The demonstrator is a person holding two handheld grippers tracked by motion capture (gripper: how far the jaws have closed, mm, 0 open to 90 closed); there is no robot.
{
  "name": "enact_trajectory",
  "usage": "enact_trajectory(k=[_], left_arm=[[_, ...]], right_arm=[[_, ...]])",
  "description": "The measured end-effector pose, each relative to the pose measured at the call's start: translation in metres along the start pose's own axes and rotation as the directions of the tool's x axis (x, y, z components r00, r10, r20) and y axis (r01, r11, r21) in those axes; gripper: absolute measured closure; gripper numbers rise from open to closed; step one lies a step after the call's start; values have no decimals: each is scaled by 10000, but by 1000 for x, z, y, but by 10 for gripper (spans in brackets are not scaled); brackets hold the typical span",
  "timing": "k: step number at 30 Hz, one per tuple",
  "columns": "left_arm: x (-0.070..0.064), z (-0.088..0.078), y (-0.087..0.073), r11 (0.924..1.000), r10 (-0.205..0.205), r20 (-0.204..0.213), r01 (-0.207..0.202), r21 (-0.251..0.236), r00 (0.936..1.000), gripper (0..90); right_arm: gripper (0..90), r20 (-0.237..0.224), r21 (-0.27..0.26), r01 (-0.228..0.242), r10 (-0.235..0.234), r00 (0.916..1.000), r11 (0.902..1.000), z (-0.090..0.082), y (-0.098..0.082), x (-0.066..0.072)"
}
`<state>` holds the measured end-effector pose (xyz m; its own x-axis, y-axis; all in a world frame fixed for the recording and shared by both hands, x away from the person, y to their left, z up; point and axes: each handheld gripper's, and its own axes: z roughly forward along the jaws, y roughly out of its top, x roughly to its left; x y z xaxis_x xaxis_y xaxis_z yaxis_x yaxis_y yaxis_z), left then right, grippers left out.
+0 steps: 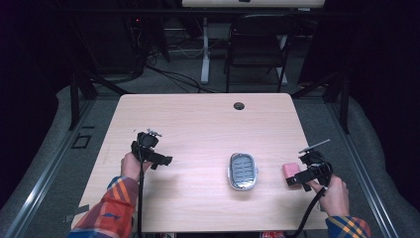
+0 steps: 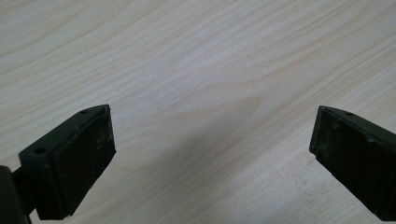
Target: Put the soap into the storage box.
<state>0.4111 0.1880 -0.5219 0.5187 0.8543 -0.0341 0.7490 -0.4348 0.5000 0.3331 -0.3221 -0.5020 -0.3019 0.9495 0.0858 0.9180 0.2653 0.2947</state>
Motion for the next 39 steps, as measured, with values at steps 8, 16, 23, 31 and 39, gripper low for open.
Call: enact_trajectory(k=[8, 16, 23, 31, 39], left_arm=[[0, 0, 0, 10000, 1, 12, -1, 12, 10000, 0], [0, 0, 0, 10000, -2, 16, 2, 43, 10000, 0], [0, 0, 0, 10000, -21, -7, 21, 49, 10000, 0], [0, 0, 1, 10000, -3, -4, 4, 78, 10000, 0], [-1, 0, 1, 10000, -6, -15, 6, 86, 10000, 0]], right_arm=[[0, -37, -175, -267, 266, 9996, 9995, 2, 6, -1], [0, -65, 88, -233, 233, 9997, 9997, 4, 14, -1], [0, -63, 193, -489, 491, 9988, 9986, 10, 22, -2], [0, -4, 460, -663, 664, 9978, 9967, 18, 31, -3], [0, 145, 859, -766, 756, 9970, 9934, 25, 37, -5]])
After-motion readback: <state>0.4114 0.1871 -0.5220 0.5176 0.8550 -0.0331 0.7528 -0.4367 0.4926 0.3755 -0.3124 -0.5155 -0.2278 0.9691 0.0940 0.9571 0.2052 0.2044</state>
